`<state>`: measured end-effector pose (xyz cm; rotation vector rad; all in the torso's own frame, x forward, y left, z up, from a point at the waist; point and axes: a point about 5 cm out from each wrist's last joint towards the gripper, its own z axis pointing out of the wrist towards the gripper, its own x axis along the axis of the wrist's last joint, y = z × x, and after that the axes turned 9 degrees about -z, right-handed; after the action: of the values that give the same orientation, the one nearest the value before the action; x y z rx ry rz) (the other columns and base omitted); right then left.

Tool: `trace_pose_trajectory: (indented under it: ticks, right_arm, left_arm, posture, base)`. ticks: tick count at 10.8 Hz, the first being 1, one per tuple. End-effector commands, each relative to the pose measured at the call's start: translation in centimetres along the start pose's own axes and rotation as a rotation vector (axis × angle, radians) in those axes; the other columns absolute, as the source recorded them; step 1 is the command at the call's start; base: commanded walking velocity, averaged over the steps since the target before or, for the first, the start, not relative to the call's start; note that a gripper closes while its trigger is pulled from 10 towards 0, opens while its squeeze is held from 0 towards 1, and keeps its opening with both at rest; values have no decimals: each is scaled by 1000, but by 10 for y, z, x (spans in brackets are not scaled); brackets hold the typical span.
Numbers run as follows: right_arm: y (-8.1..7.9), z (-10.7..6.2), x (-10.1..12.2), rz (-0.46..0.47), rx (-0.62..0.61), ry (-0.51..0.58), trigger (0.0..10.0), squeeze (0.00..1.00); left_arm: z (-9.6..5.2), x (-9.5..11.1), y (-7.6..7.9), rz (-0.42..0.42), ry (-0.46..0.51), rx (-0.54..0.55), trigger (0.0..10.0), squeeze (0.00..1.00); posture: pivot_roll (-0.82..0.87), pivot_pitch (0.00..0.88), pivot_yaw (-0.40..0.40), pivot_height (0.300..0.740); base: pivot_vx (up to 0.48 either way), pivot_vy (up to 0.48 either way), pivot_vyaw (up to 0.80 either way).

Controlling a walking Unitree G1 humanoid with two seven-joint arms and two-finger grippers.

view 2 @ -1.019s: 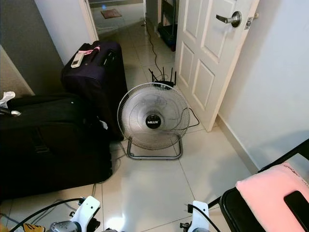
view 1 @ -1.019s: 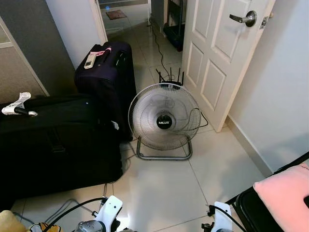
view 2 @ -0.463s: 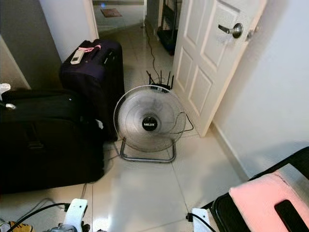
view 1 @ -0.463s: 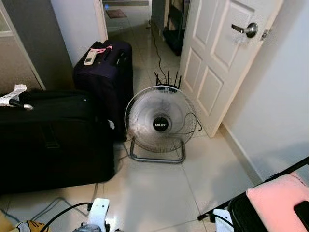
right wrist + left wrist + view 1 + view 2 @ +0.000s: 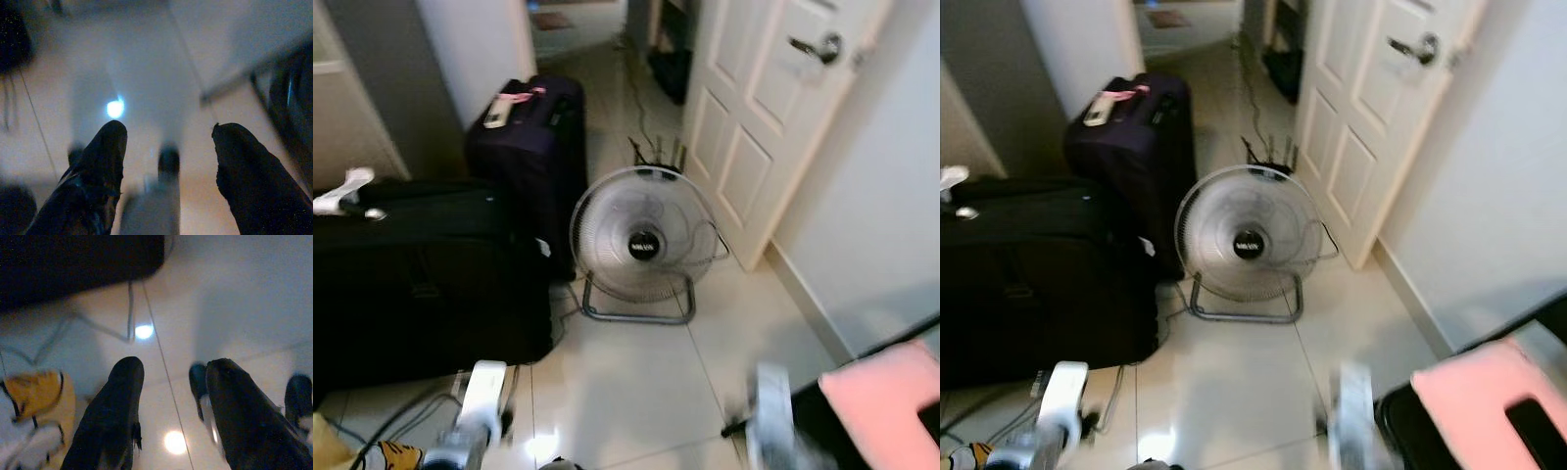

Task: Clean up the room

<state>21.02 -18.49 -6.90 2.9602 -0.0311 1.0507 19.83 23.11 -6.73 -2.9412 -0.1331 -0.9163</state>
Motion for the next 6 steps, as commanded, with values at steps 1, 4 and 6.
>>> trace_pose_trajectory:
  ticks: [1,4,6]
  right_arm:
    - [6,2,38,-54,-36,124,10000,1000]
    - [18,-16,93,-55,-90,505,10000,1000]
    - [5,-50,139,-52,29,764,10000,0]
  left_arm:
    - [-2,18,-8,47,88,-3,10000,1000]
    - [-27,77,-3,11,471,-75,10000,1000]
    - [-81,142,15,0,821,-190,10000,1000]
  posture:
    - [30,0,22,740]
    - [27,0,19,740]
    - [31,0,10,740]
  base:
    - [0,0,0]
    - [0,0,0]
    - [0,0,0]
